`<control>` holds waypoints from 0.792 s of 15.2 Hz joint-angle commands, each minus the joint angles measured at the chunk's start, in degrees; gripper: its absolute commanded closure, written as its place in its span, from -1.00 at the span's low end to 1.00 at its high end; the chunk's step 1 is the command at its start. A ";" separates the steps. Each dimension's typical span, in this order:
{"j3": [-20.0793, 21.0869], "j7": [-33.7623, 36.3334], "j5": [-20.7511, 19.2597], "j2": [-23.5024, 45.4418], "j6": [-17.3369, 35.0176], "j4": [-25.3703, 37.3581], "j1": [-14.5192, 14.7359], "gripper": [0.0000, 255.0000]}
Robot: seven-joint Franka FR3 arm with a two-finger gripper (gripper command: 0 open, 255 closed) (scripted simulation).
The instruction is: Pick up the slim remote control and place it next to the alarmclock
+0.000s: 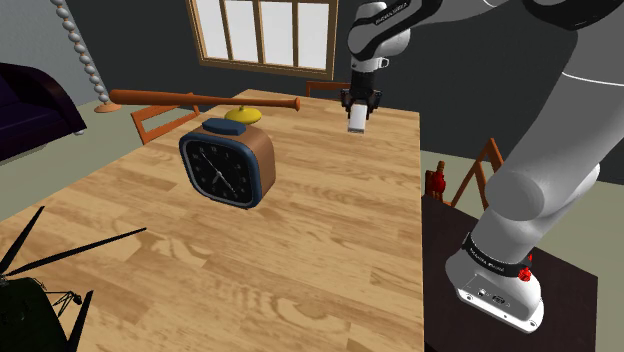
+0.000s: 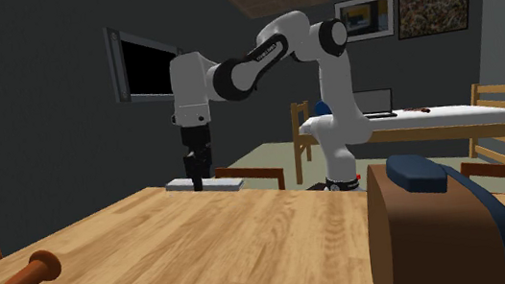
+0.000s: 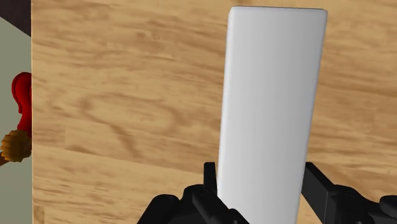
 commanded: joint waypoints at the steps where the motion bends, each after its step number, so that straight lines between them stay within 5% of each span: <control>1: 0.05 0.05 0.05 -0.54 -1.51 0.97 0.05 1.00; 12: 0.05 -0.19 0.24 -2.65 -9.70 7.06 0.05 1.00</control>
